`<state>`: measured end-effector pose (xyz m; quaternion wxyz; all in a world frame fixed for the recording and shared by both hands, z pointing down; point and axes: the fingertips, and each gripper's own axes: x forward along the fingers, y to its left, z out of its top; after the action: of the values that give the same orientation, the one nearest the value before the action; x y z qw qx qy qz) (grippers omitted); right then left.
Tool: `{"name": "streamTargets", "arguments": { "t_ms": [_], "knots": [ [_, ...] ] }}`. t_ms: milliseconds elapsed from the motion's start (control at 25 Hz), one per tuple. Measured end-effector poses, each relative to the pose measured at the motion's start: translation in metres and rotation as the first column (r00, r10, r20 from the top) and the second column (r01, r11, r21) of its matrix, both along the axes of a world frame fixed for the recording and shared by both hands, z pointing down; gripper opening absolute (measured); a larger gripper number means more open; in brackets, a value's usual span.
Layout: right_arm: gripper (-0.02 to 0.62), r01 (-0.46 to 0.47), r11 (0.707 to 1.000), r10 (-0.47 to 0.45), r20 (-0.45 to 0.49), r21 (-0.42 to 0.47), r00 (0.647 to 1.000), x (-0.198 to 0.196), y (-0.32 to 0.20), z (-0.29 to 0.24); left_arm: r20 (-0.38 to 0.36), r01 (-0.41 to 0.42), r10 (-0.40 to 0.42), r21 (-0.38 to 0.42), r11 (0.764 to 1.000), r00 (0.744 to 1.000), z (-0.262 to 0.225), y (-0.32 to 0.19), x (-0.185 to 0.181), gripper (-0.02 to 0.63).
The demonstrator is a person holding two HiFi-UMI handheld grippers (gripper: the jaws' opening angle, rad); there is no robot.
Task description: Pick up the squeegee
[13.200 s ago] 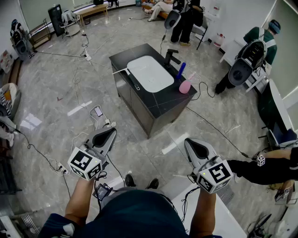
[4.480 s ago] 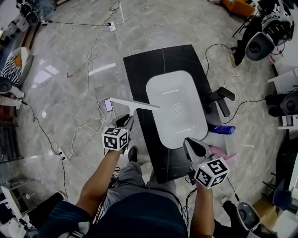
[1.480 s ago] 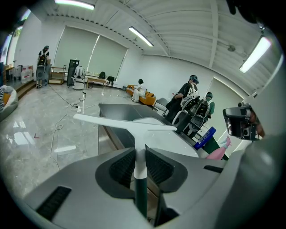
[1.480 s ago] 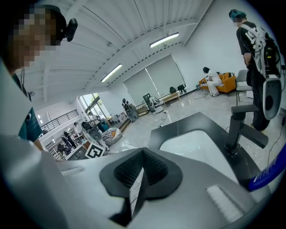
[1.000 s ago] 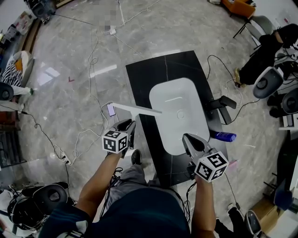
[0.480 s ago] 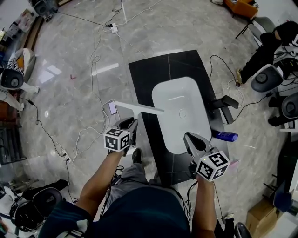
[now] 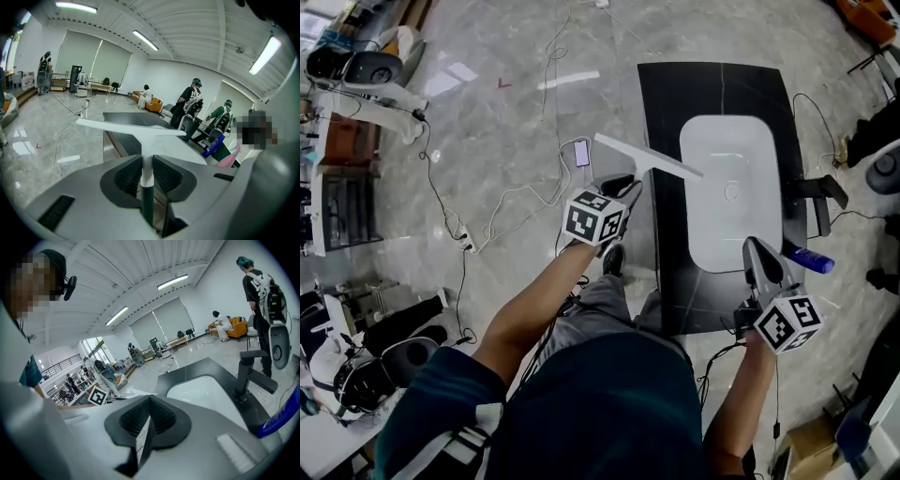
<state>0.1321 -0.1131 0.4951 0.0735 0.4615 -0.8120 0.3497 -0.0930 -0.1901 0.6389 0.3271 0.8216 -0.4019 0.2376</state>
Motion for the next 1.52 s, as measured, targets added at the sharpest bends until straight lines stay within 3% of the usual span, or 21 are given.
{"name": "streamTargets", "arguments": {
  "t_ms": [200,440,920,1280,1520],
  "knots": [
    [0.011,-0.015,1.000,0.015,0.007,0.009,1.000,-0.007,0.007,-0.005,-0.005,-0.011,0.011,0.016,1.000,1.000,-0.012,0.007,-0.015,0.077],
    [0.011,-0.015,0.999,0.015,0.012,0.030,1.000,-0.041,0.015,-0.029,-0.027,0.023,-0.022,0.067,0.997,0.999,-0.051,0.012,-0.068,0.077],
    [0.011,0.017,0.999,-0.017,0.004,0.048,1.000,-0.038,0.029,-0.036,-0.067,0.095,-0.085,0.173,0.980,0.994,-0.107,0.026,-0.100,0.077],
    [0.011,0.038,0.995,-0.037,-0.018,0.087,0.999,-0.031,0.039,-0.051,-0.116,0.138,-0.114,0.223,0.965,0.987,-0.134,0.036,-0.100,0.077],
    [0.011,0.053,0.991,-0.046,-0.055,0.123,0.997,-0.073,0.049,-0.070,-0.149,0.128,-0.093,0.243,0.962,0.984,-0.154,0.036,-0.131,0.077]
  ]
}}
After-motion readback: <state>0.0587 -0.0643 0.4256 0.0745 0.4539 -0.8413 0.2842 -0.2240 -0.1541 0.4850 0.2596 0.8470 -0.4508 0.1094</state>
